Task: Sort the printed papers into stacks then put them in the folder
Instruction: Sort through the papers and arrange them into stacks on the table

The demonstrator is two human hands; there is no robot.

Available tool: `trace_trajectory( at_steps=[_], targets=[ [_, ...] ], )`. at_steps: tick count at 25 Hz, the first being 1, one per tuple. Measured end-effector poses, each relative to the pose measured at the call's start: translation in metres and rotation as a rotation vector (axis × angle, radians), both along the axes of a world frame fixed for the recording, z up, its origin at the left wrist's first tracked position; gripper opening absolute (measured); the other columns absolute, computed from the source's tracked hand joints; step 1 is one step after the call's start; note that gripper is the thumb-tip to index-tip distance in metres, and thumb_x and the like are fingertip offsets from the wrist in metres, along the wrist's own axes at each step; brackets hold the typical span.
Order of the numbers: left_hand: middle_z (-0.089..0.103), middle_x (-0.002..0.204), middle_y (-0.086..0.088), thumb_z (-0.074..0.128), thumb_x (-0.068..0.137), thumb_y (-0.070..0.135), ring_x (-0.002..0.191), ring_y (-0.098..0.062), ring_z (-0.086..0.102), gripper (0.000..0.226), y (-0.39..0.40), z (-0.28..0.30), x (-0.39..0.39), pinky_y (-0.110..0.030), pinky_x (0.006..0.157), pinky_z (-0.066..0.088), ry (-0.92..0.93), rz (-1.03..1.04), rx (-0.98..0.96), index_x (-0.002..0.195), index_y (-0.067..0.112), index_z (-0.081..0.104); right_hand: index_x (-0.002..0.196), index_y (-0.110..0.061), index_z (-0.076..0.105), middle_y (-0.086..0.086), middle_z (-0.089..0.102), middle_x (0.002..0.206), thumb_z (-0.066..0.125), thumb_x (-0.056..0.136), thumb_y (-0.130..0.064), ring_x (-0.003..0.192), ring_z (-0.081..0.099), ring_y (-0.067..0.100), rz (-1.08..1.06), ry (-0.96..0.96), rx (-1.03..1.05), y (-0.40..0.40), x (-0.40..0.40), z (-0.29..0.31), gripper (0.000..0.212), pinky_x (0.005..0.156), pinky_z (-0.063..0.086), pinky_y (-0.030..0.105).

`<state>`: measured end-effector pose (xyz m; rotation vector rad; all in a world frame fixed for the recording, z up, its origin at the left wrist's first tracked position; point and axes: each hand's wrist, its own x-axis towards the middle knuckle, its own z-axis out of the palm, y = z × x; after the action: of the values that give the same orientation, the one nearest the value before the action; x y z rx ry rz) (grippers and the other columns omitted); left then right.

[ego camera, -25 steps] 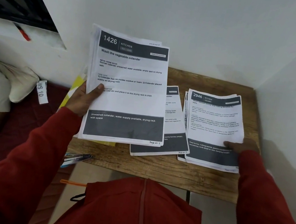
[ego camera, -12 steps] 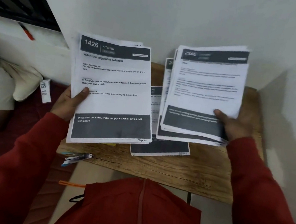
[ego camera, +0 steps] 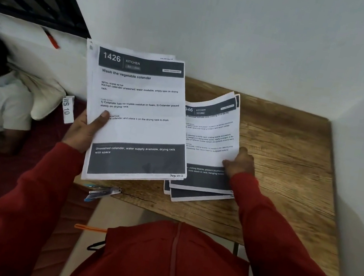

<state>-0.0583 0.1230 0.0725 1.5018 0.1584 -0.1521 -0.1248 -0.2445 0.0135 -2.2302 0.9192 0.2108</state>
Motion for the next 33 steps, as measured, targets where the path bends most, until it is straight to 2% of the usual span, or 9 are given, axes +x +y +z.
trace_trajectory(
  at_steps=[7, 11, 15, 19, 21, 24, 27, 30, 33],
  targets=[
    [0.075, 0.098, 0.008, 0.050, 0.098, 0.013, 0.086, -0.007, 0.070, 0.019, -0.026, 0.004, 0.000, -0.023, 0.076, 0.058, 0.014, -0.053, -0.021, 0.113, 0.018, 0.060, 0.129, -0.011, 0.047, 0.013, 0.060, 0.126, 0.067, 0.082, -0.001, 0.111, 0.059, 0.033, -0.149, -0.092, 0.152, -0.027, -0.013, 0.012, 0.052, 0.081, 0.041, 0.026],
    [0.071, 0.107, 0.001, 0.051, 0.098, 0.014, 0.087, -0.009, 0.070, 0.029, -0.050, 0.003, 0.000, -0.023, 0.074, 0.057, 0.027, -0.113, -0.027, 0.126, 0.010, 0.054, 0.129, -0.008, 0.043, 0.023, 0.059, 0.126, 0.071, 0.080, -0.001, 0.112, 0.058, 0.041, -0.330, -0.116, 0.036, -0.095, -0.052, 0.015, 0.057, 0.090, 0.046, 0.040],
    [0.073, 0.104, 0.005, 0.052, 0.097, 0.014, 0.089, -0.011, 0.070, 0.023, -0.077, 0.001, -0.005, -0.024, 0.074, 0.057, 0.052, -0.182, -0.051, 0.119, 0.015, 0.057, 0.128, -0.005, 0.044, 0.026, 0.058, 0.126, 0.075, 0.075, -0.002, 0.114, 0.056, 0.045, -0.357, -0.070, -0.054, -0.142, -0.085, 0.016, 0.061, 0.097, 0.045, 0.047],
    [0.070, 0.111, -0.001, 0.053, 0.097, 0.015, 0.093, -0.016, 0.069, 0.022, -0.093, -0.002, -0.009, -0.029, 0.080, 0.058, 0.075, -0.221, -0.080, 0.118, 0.017, 0.059, 0.135, -0.015, 0.041, 0.022, 0.041, 0.142, 0.074, 0.081, -0.034, 0.130, 0.037, 0.047, -0.319, 0.014, -0.378, -0.130, -0.081, 0.025, 0.066, 0.108, 0.027, 0.061],
    [0.072, 0.107, 0.001, 0.053, 0.097, 0.014, 0.092, -0.016, 0.070, 0.023, -0.098, -0.003, -0.011, -0.029, 0.078, 0.058, 0.084, -0.227, -0.094, 0.119, 0.017, 0.059, 0.123, -0.021, 0.054, 0.008, 0.058, 0.125, 0.069, 0.084, -0.045, 0.115, 0.055, 0.031, -0.238, -0.296, -0.072, -0.083, -0.066, 0.049, 0.048, 0.096, 0.044, 0.048],
    [0.074, 0.103, 0.004, 0.054, 0.096, 0.013, 0.091, -0.015, 0.070, 0.020, -0.102, -0.006, -0.012, -0.028, 0.077, 0.058, 0.091, -0.216, -0.097, 0.114, 0.020, 0.061, 0.095, -0.020, 0.062, -0.003, 0.066, 0.091, 0.074, 0.083, -0.036, 0.078, 0.064, 0.014, -0.108, -0.404, 0.595, -0.001, -0.045, 0.069, 0.023, 0.071, 0.052, 0.034],
    [0.070, 0.114, -0.003, 0.057, 0.095, 0.015, 0.097, -0.020, 0.069, 0.022, -0.096, -0.011, -0.013, -0.034, 0.084, 0.058, 0.120, -0.202, -0.086, 0.117, 0.018, 0.061, 0.077, -0.019, 0.061, -0.004, 0.067, 0.074, 0.083, 0.074, -0.017, 0.068, 0.064, 0.016, -0.147, -0.488, 0.557, 0.030, -0.027, 0.054, 0.022, 0.070, 0.055, 0.036],
    [0.074, 0.104, 0.003, 0.057, 0.095, 0.015, 0.091, -0.015, 0.071, 0.023, -0.084, -0.014, -0.016, -0.030, 0.077, 0.058, 0.122, -0.186, -0.054, 0.117, 0.019, 0.060, 0.082, -0.013, 0.071, 0.007, 0.075, 0.086, 0.078, 0.078, -0.019, 0.084, 0.071, 0.030, -0.138, -0.478, 0.561, 0.023, -0.023, 0.040, 0.011, 0.083, 0.057, 0.048],
    [0.075, 0.091, 0.009, 0.054, 0.096, 0.009, 0.079, -0.009, 0.071, 0.020, -0.069, -0.017, -0.018, -0.024, 0.067, 0.058, 0.121, -0.147, -0.030, 0.113, 0.018, 0.059, 0.089, -0.015, 0.073, 0.000, 0.074, 0.087, 0.070, 0.086, -0.019, 0.086, 0.070, 0.022, -0.139, -0.476, 0.398, 0.002, -0.018, 0.036, 0.006, 0.083, 0.056, 0.038]
  ],
)
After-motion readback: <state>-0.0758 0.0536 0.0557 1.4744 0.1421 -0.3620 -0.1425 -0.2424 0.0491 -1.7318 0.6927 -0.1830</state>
